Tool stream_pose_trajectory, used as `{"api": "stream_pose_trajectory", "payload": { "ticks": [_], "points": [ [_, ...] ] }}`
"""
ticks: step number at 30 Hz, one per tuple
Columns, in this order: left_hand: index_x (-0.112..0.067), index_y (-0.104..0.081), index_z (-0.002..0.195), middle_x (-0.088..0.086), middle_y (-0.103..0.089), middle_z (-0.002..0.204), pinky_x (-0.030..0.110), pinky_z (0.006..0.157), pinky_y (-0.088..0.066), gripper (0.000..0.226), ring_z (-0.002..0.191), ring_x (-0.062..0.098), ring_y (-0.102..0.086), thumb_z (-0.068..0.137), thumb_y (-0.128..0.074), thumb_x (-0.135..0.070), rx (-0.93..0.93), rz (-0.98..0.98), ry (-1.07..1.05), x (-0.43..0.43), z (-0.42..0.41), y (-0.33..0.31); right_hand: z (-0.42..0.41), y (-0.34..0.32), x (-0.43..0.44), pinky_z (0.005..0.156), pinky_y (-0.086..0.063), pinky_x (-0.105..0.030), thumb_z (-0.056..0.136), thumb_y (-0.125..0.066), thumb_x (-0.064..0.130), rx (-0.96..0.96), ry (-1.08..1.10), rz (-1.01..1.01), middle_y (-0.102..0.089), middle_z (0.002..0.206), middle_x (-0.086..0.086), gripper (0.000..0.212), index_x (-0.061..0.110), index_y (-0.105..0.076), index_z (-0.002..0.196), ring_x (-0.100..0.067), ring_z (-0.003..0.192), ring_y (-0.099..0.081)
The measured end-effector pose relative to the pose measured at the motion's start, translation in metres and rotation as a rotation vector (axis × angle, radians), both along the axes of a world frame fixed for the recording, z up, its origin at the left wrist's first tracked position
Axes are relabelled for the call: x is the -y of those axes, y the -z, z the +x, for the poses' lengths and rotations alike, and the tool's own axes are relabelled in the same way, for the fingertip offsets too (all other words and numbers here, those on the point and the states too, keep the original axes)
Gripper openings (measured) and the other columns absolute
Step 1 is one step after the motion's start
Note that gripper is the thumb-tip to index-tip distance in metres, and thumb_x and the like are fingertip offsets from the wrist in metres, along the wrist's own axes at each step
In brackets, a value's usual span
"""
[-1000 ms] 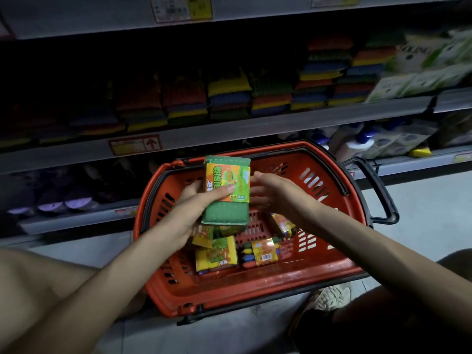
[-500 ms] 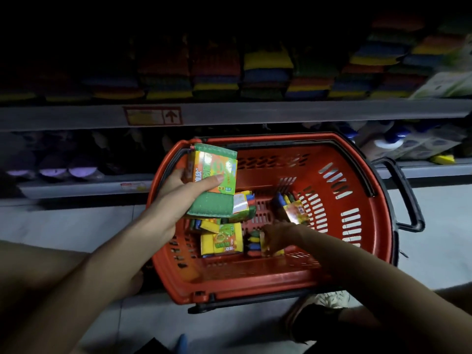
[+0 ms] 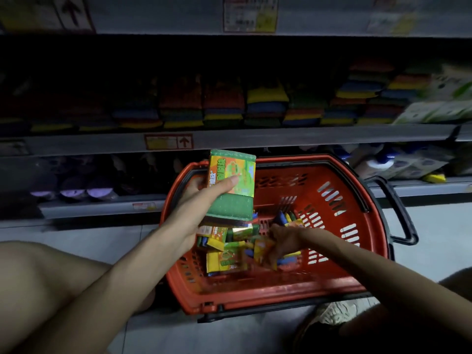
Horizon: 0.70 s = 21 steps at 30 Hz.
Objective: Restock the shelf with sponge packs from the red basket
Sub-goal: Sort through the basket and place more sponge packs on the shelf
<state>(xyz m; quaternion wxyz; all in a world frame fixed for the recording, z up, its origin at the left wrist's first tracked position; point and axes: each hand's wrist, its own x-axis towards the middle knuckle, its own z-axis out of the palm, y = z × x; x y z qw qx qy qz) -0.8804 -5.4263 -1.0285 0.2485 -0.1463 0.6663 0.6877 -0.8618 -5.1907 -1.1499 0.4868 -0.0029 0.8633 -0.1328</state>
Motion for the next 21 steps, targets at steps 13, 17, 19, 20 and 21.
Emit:
{"api": "stream_pose_trajectory", "payload": {
  "ticks": [13,17,19,20,21],
  "points": [
    [-0.020,-0.066,0.122,0.007,-0.076,0.105,0.032,0.068,-0.058,0.073,0.084,0.018,-0.074,0.054,-0.084,-0.037,-0.050,0.200,0.018,-0.010,0.005,-0.042,0.035,-0.191,-0.065,0.076,-0.063,-0.037,0.069,-0.090,0.029,-0.131,0.885,-1.087,-0.072,0.109,-0.023,0.066,-0.001,-0.065,0.122,-0.030,0.085,-0.074],
    [-0.021,-0.063,0.127,0.005,-0.078,0.110,0.029,0.066,-0.060,0.082,0.090,0.018,-0.076,0.051,-0.086,-0.037,-0.135,0.210,0.018,-0.018,0.008,-0.049,0.042,-0.197,-0.065,0.075,-0.064,-0.038,0.038,-0.101,0.046,-0.212,1.104,-1.311,-0.073,0.112,-0.021,0.078,0.011,-0.081,0.105,-0.031,0.090,-0.074],
    [-0.018,-0.062,0.128,0.008,-0.077,0.113,0.029,0.067,-0.059,0.072,0.092,0.020,-0.076,0.061,-0.086,-0.032,-0.144,0.225,0.006,-0.026,0.007,-0.053,0.044,-0.201,-0.065,0.070,-0.063,-0.036,0.038,-0.101,0.044,-0.235,1.164,-1.417,-0.074,0.111,-0.020,0.076,0.011,-0.082,0.104,-0.030,0.089,-0.076],
    [-0.016,-0.063,0.127,0.009,-0.077,0.113,0.030,0.068,-0.058,0.067,0.092,0.020,-0.075,0.065,-0.084,-0.032,-0.144,0.222,0.005,-0.031,0.006,-0.055,0.044,-0.202,-0.066,0.069,-0.063,-0.035,0.039,-0.101,0.045,-0.250,1.181,-1.464,-0.075,0.109,-0.019,0.075,0.012,-0.082,0.104,-0.029,0.088,-0.076],
    [-0.015,-0.063,0.126,0.010,-0.077,0.112,0.031,0.068,-0.058,0.064,0.092,0.021,-0.075,0.068,-0.082,-0.034,-0.144,0.214,0.012,-0.034,0.005,-0.056,0.045,-0.204,-0.066,0.069,-0.063,-0.035,0.040,-0.101,0.045,-0.259,1.194,-1.504,-0.076,0.109,-0.017,0.074,0.013,-0.082,0.104,-0.029,0.088,-0.076]
  ]
}}
